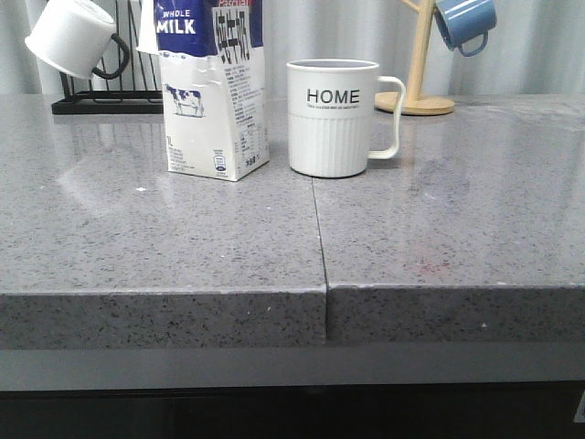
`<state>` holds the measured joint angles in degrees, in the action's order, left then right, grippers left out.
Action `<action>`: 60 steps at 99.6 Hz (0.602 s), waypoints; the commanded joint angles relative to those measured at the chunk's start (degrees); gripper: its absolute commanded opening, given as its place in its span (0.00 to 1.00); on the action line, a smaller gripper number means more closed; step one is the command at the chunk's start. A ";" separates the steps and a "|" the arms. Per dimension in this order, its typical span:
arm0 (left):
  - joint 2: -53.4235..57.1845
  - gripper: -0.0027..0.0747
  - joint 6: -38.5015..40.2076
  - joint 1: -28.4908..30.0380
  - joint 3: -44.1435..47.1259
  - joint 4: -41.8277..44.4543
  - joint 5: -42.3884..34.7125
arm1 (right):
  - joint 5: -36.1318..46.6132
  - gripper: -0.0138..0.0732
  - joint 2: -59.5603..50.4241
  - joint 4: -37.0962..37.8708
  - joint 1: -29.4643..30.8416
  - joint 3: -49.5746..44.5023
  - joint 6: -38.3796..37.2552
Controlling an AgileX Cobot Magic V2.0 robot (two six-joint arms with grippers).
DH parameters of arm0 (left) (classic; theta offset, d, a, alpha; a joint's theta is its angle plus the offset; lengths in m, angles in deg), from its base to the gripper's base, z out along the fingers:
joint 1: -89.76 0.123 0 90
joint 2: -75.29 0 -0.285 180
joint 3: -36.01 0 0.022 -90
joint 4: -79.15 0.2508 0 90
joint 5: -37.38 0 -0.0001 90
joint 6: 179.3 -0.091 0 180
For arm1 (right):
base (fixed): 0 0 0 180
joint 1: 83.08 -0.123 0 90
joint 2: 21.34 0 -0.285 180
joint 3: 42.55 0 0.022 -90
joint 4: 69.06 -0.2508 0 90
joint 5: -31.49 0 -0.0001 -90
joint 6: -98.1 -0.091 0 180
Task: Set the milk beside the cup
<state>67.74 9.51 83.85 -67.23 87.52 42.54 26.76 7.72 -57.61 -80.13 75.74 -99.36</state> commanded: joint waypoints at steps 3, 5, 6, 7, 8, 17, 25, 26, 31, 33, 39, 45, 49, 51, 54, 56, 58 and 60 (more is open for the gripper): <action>1.88 0.01 0.79 -0.34 2.87 -0.06 -4.53 | 4.04 0.08 0.15 0.50 0.43 1.58 0.00; 1.88 0.01 0.79 -0.34 2.87 -0.06 -4.53 | 4.04 0.08 0.15 0.50 0.43 1.58 0.00; 1.88 0.01 0.79 -0.34 2.87 -0.06 -4.53 | 4.04 0.08 0.15 0.50 0.43 1.58 0.00; 1.88 0.01 0.79 -0.34 2.87 -0.06 -4.53 | 4.04 0.08 0.15 0.50 0.43 1.58 0.00; 1.88 0.01 0.79 -0.34 2.87 -0.06 -4.53 | 4.04 0.08 0.15 0.50 0.43 1.58 0.00; 1.88 0.01 0.79 -0.34 2.87 -0.06 -4.53 | 4.04 0.08 0.15 0.50 0.43 1.58 0.00; 1.88 0.01 0.79 -0.34 2.87 -0.06 -4.53 | 4.04 0.08 0.15 0.50 0.43 1.58 0.00; 1.88 0.01 0.79 -0.34 2.87 -0.06 -4.53 | 4.04 0.08 0.15 0.50 0.43 1.58 0.00; 1.88 0.01 0.79 -0.34 2.87 -0.06 -4.53 | 4.04 0.08 0.15 0.50 0.43 1.58 0.00; 1.88 0.01 0.79 -0.34 2.87 -0.06 -4.53 | 4.04 0.08 0.15 0.50 0.43 1.58 0.00; 1.88 0.01 0.79 -0.34 2.87 -0.06 -4.53 | 4.04 0.08 0.15 0.50 0.43 1.58 0.00; 1.88 0.01 0.79 -0.34 2.87 -0.06 -4.53 | 4.01 0.08 0.15 0.76 0.43 1.58 0.15; 1.88 0.01 0.79 -0.34 2.87 -0.06 -4.53 | 4.07 0.08 0.08 1.08 0.43 1.58 0.85; 1.88 0.01 0.79 -0.34 2.87 -0.06 -4.53 | 4.14 0.08 -0.04 1.08 0.43 1.58 1.44; 1.88 0.01 0.79 -0.34 2.87 -0.06 -4.53 | 4.18 0.08 -0.20 0.96 0.43 1.58 2.29; 1.88 0.01 0.79 -0.34 2.87 -0.06 -4.53 | 4.18 0.08 -0.40 0.73 0.20 1.58 2.58; 1.88 0.01 0.79 -0.34 2.87 -0.06 -4.53 | 4.12 0.08 -0.65 0.36 0.02 1.58 3.10; 1.88 0.01 0.79 -0.34 2.87 -0.06 -4.53 | 4.12 0.08 -1.03 -0.02 -0.22 1.58 3.93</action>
<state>67.74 9.51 83.85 -67.23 87.53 42.54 26.76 7.48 -57.44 -80.13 75.74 -97.97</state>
